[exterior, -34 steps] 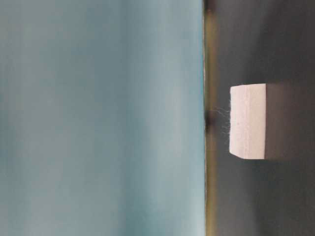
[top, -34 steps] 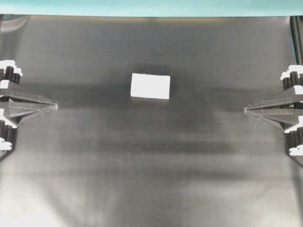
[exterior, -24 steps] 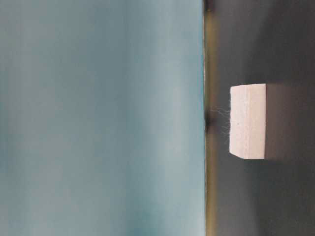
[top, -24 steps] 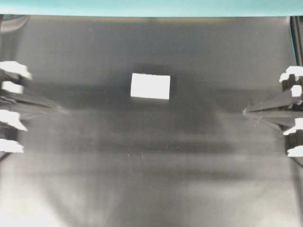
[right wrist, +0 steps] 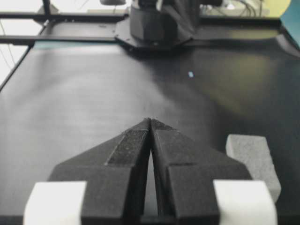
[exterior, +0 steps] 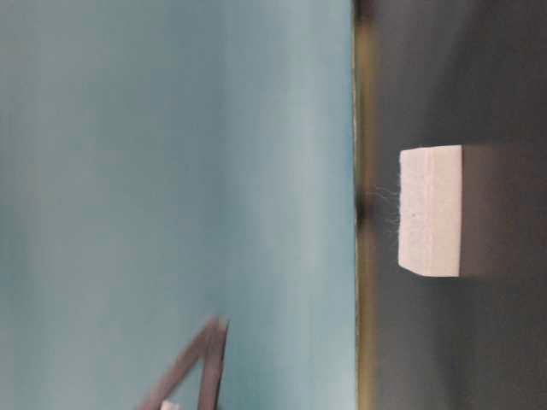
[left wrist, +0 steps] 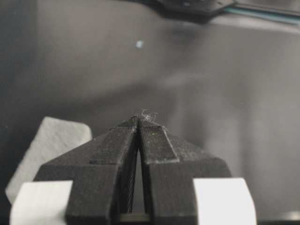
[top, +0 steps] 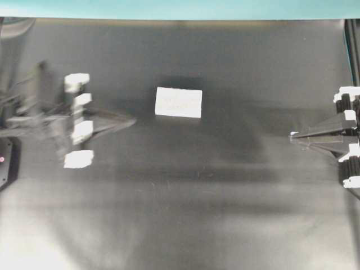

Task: Push the sponge with the left arm to wipe the table.
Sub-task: 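Move the left gripper rightward toward the white sponge, then lower the left gripper onto the sponge's left side, then push the sponge with the left gripper down and leftward across the table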

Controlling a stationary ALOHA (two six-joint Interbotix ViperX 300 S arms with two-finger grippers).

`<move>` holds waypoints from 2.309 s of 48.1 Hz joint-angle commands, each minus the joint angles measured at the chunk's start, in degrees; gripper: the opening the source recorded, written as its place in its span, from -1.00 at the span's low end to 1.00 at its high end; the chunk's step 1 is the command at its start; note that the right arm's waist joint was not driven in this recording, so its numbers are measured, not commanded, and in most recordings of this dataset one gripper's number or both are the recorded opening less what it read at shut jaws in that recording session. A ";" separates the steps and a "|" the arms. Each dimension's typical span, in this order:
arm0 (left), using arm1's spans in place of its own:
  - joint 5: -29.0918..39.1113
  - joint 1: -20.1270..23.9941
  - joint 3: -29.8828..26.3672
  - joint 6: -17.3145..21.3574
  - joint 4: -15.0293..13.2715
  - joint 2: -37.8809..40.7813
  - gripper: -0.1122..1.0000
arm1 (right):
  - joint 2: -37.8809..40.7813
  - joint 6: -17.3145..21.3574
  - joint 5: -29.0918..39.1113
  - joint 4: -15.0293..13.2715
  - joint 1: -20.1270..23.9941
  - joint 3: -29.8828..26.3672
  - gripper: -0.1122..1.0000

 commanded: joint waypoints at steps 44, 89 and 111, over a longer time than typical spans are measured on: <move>3.16 11.16 -26.89 -10.37 0.18 38.85 0.48 | -0.88 0.09 -0.26 0.09 0.00 1.41 -0.79; 5.71 6.06 -20.04 -18.28 0.18 35.33 0.47 | -1.05 0.18 -0.18 0.09 0.00 2.02 -0.79; 5.19 0.97 -10.99 -24.26 0.18 30.06 0.47 | -1.49 0.18 0.18 0.18 0.00 2.29 -0.79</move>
